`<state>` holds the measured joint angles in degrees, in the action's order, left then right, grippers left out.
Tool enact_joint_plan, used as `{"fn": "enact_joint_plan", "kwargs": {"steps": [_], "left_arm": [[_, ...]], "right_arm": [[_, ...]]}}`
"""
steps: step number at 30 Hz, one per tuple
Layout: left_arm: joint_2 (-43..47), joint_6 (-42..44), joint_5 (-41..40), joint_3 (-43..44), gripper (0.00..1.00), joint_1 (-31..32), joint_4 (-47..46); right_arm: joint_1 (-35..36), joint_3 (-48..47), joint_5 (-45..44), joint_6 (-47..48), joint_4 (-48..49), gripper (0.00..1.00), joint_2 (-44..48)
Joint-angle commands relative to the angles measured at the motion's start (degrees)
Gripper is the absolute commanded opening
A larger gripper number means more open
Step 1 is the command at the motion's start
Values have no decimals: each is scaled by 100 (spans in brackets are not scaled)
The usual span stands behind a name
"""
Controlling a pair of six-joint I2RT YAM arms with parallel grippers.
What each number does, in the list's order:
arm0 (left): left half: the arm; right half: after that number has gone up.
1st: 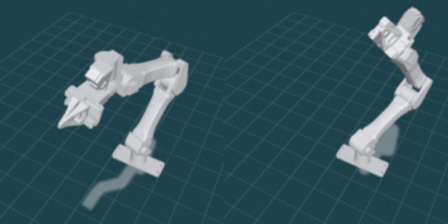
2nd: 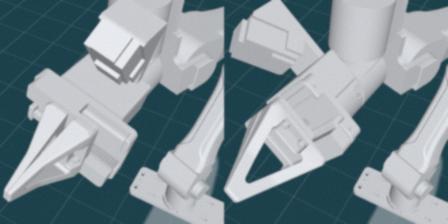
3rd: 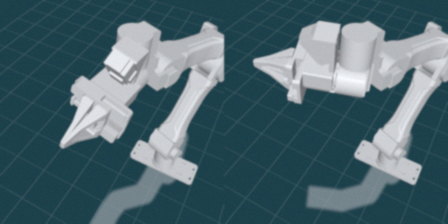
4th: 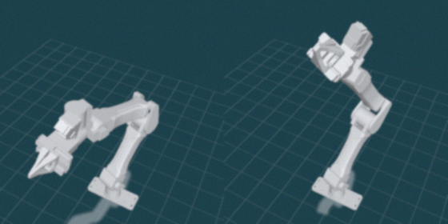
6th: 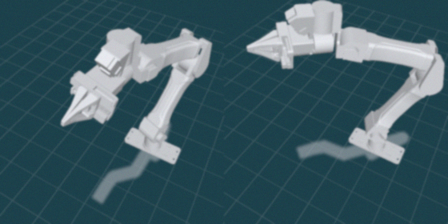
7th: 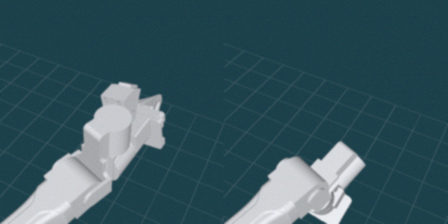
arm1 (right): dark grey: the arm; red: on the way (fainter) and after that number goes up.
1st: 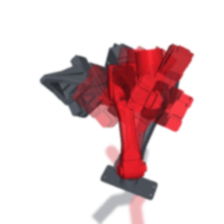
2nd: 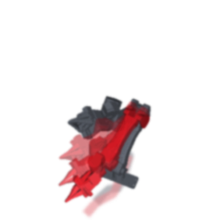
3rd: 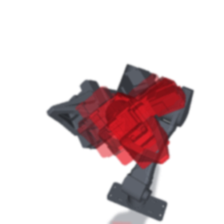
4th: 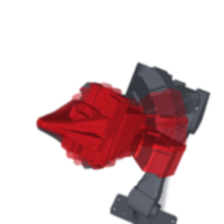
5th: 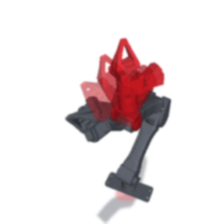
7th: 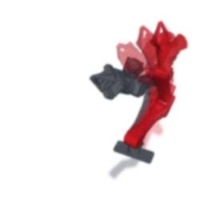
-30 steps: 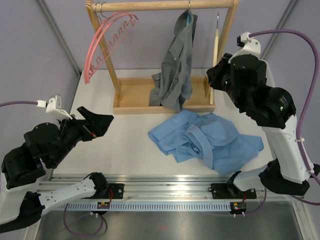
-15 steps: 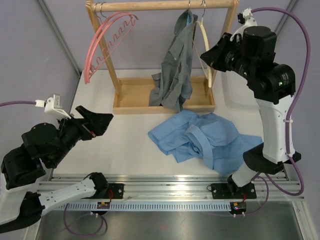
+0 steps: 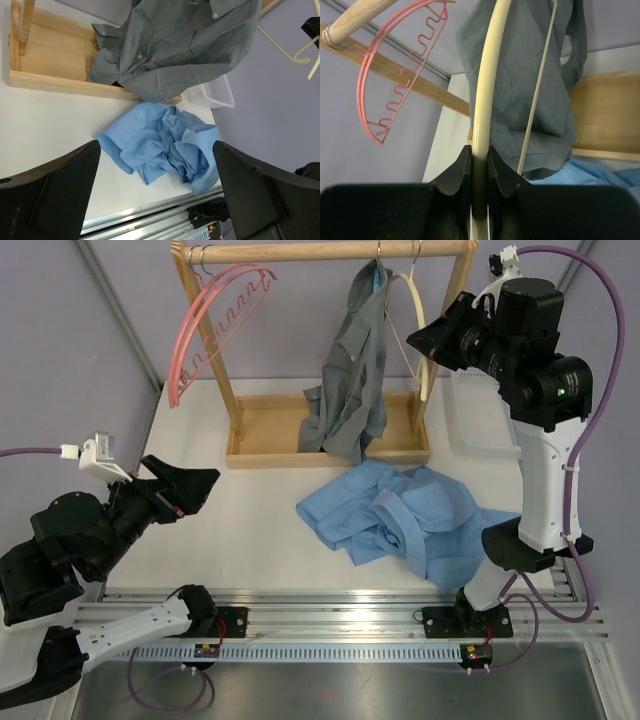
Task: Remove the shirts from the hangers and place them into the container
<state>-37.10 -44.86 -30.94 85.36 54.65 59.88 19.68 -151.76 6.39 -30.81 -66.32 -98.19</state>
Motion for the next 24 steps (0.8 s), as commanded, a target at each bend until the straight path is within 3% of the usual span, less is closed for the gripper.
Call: {"fn": "enact_joint_plan", "kwargs": {"steps": [1, 15, 16, 17, 19, 21, 24], "left_arm": [[-16, 30, -149, 42, 99, 19, -178], [-43, -75, -228, 95, 99, 19, -46], [-43, -75, -228, 95, 99, 19, -38], [-43, -75, -228, 95, 99, 19, -46], [-69, -84, -202, 103, 99, 19, -38], [-87, -84, -185, 103, 99, 19, -38], [-113, -102, -167, 60, 99, 19, -81]], "right_arm": [[-184, -196, 283, -13, 401, 0, -103], [-641, 145, 960, -127, 814, 0, -262], [-632, 225, 978, -110, 823, 13, -218], [-632, 348, 978, -66, 823, 36, -96], [-632, 419, 987, 83, 771, 61, 54], [-632, 446, 943, 293, 596, 77, 308], [-632, 735, 873, 540, 410, 82, 800]]}}
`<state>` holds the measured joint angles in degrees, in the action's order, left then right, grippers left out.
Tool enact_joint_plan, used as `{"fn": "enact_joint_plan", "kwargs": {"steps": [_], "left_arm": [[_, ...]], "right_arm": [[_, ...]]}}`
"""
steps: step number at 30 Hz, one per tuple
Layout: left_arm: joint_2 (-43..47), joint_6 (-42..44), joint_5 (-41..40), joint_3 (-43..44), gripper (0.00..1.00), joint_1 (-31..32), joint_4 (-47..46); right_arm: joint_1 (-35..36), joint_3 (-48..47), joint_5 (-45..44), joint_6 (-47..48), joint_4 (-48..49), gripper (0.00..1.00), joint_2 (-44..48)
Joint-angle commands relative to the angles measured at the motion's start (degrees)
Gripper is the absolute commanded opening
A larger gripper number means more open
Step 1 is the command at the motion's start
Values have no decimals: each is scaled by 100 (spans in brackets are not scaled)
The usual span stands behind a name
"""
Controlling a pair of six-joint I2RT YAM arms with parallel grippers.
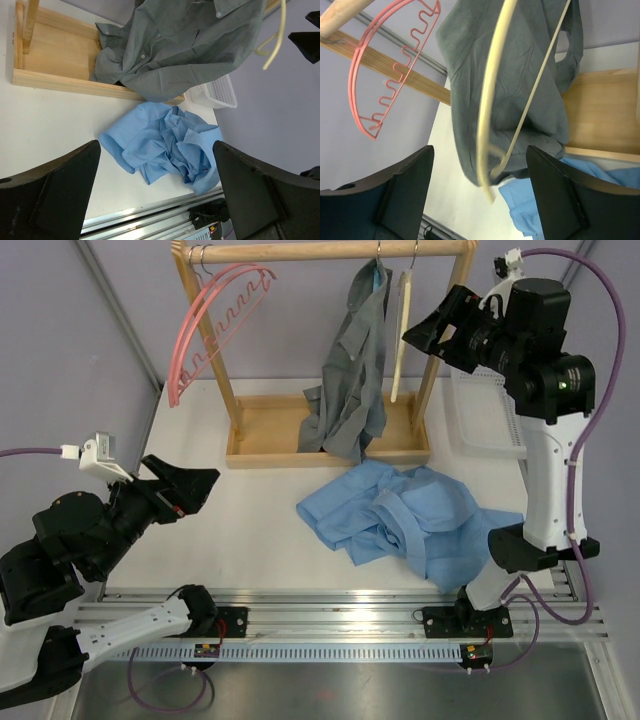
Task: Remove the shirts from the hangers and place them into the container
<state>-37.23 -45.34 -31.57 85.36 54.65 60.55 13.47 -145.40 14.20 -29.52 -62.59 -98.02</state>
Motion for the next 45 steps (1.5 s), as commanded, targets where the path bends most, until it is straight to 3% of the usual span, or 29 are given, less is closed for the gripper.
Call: {"fn": "enact_joint_plan", "kwargs": {"steps": [1, 7, 10, 13, 17, 22, 29, 32, 34, 39, 45], "left_arm": [[-117, -54, -95, 51, 99, 19, -158], [-170, -45, -16, -37, 99, 19, -202], [-109, -10, 28, -238, 99, 19, -377], [-74, -10, 63, -406, 99, 19, -448], [-56, -36, 81, -529, 99, 19, -448], [-109, -10, 133, -573, 99, 19, -518], [14, -62, 160, -766, 99, 19, -554], [76, -62, 134, -819, 99, 19, -536], [102, -62, 134, -863, 99, 19, -545], [199, -115, 90, -828, 99, 19, -413], [427, -203, -33, -837, 99, 19, -185]], "right_arm": [[-20, 239, 66, 455, 10, 83, 949], [6, 1407, -663, 965, -798, 84, 2091], [6, 2592, -1023, 1010, -983, 85, 2636], [6, 4749, -1147, 931, -712, 86, 3259], [-3, 6431, -1069, 720, -290, 87, 3868], [41, 7822, -848, 579, 281, 90, 3835], [190, 8721, -1192, 474, 1124, 91, 3141], [698, 8941, -1314, 263, 1563, 93, 2596], [1189, 8916, -1384, 122, 1732, 93, 1991], [1526, 8696, -1692, -133, 2285, 93, 795], [1553, 8423, -1938, -160, 2444, 92, 275]]}}
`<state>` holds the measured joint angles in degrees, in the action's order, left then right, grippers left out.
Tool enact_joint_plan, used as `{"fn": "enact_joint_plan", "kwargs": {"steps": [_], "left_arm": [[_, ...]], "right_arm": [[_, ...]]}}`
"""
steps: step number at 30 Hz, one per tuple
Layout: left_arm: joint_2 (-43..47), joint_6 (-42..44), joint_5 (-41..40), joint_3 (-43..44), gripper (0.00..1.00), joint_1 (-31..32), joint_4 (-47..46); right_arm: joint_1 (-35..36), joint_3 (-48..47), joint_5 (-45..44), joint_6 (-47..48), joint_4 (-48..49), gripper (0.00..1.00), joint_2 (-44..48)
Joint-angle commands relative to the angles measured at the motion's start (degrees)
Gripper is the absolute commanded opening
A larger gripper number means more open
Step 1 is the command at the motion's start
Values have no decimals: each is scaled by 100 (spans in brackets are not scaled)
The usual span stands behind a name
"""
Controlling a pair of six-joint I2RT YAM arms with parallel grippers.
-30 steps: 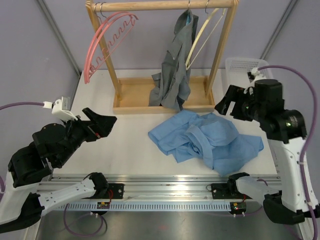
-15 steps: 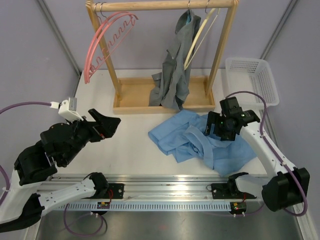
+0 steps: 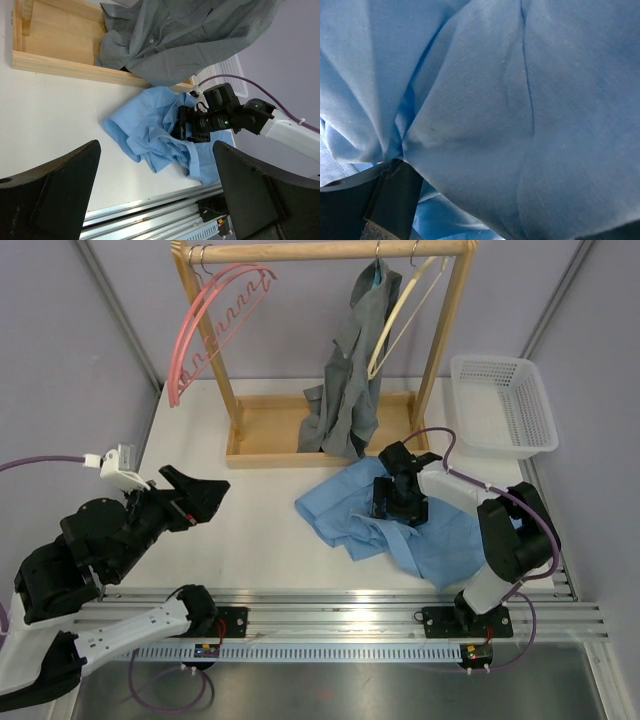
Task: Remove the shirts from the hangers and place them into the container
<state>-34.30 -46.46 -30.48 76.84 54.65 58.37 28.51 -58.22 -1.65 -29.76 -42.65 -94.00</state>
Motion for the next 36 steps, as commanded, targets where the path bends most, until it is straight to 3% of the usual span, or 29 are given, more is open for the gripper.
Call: {"fn": "enact_joint_plan", "kwargs": {"steps": [1, 5, 8, 11, 12, 13, 14, 15, 20, 25, 29, 36], "left_arm": [[152, -118, -151, -2, 99, 19, 43], [214, -162, -151, -99, 99, 19, 61], [249, -162, -160, -108, 99, 19, 69], [284, -179, -178, -116, 99, 19, 105], [293, -197, -186, -125, 99, 19, 122], [319, -206, -178, -125, 99, 19, 139], [337, -206, -178, -134, 99, 19, 148], [337, -223, -178, -143, 99, 19, 166], [398, -241, -178, -117, 99, 19, 192], [372, -206, -160, -64, 99, 19, 201], [354, -162, -116, -107, 99, 19, 105], [275, -92, -11, -125, 99, 19, -45]], "right_arm": [[58, -313, -371, -136, 460, 92, -180], [75, -287, -406, -197, 626, 96, -531], [75, -164, -441, -293, 837, 93, -804], [67, -129, -442, -311, 960, 78, -1068], [67, -137, -433, -320, 987, 66, -1190], [67, -137, -433, -320, 987, 34, -1235], [75, -137, -450, -364, 987, 12, -1261], [67, -120, -476, -399, 978, 0, -1253], [76, -76, -836, -531, 698, 0, -780], [67, -540, -1941, -803, -520, 0, 1047], [67, -1752, -3172, -804, -1578, 0, 2234], [40, -4221, -5017, -250, -2476, 0, 2123]]}}
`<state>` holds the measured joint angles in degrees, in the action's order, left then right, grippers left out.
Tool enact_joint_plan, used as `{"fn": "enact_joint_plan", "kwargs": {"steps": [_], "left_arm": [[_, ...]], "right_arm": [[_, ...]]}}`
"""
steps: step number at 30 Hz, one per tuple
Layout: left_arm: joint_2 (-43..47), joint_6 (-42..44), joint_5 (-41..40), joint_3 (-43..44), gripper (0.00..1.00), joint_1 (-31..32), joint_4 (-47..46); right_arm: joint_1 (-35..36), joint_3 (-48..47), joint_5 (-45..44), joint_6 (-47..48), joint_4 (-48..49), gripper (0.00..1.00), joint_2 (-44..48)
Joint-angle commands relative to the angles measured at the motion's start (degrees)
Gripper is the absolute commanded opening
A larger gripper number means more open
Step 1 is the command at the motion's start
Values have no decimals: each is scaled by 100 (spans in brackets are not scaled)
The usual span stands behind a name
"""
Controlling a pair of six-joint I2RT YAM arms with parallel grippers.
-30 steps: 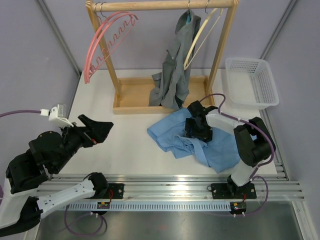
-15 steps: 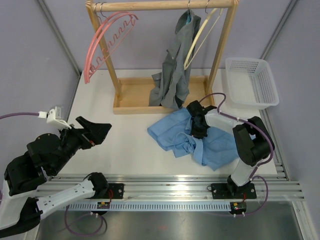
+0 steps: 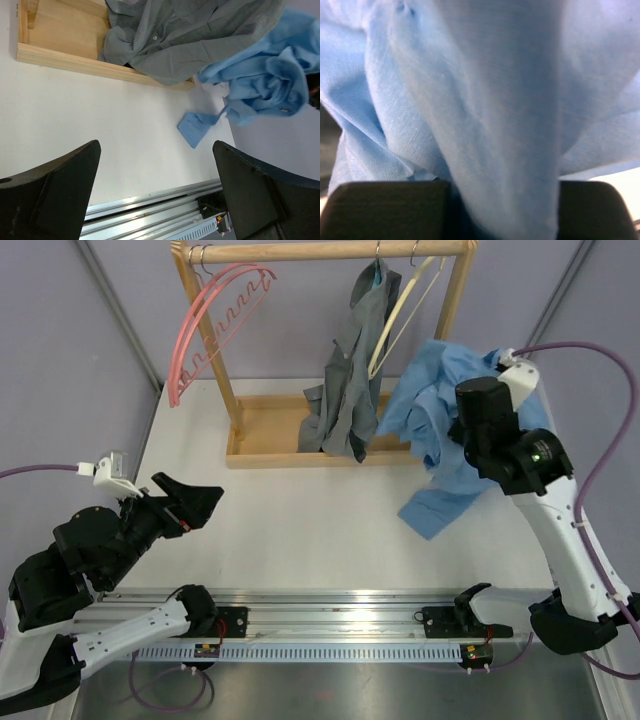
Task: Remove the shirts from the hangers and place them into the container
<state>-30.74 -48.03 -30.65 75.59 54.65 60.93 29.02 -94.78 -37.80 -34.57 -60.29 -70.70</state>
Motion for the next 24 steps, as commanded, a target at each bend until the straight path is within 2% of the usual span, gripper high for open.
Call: {"fn": "enact_joint_plan", "kwargs": {"steps": [1, 5, 8, 9, 11, 12, 13, 15, 22, 24], "left_arm": [[-81, 66, 7, 8, 99, 19, -292], [-20, 22, -54, 70, 99, 19, -152], [59, -13, -107, 96, 99, 19, -55], [68, -13, -107, 87, 99, 19, -46], [95, -22, -107, 105, 99, 19, -28], [95, -22, -107, 96, 99, 19, -28], [86, -13, -107, 96, 99, 19, -37], [60, -13, -99, 87, 99, 19, -54], [77, -13, -99, 35, 99, 19, -72], [77, -13, -99, 17, 99, 19, -90]], "right_arm": [[-45, -759, -1527, 309, -790, 0, -260], [-168, -1620, -2204, 670, -555, 0, -436], [-404, -1684, -2583, 1555, 594, 0, -349], [-510, -1640, -2514, 2193, 1433, 0, -314], [-616, -1474, -2530, 2829, 2368, 0, -270], [-642, -1351, -2539, 3703, 3574, 0, -252], [-686, -1272, -2522, 4033, 4082, 0, -269], [-887, -1375, -2216, 4649, 4883, 0, -462], [-1424, -2491, -1160, 5451, 6237, 0, -1411], [-1574, -3140, -819, 5426, 6214, 0, -1858]]}}
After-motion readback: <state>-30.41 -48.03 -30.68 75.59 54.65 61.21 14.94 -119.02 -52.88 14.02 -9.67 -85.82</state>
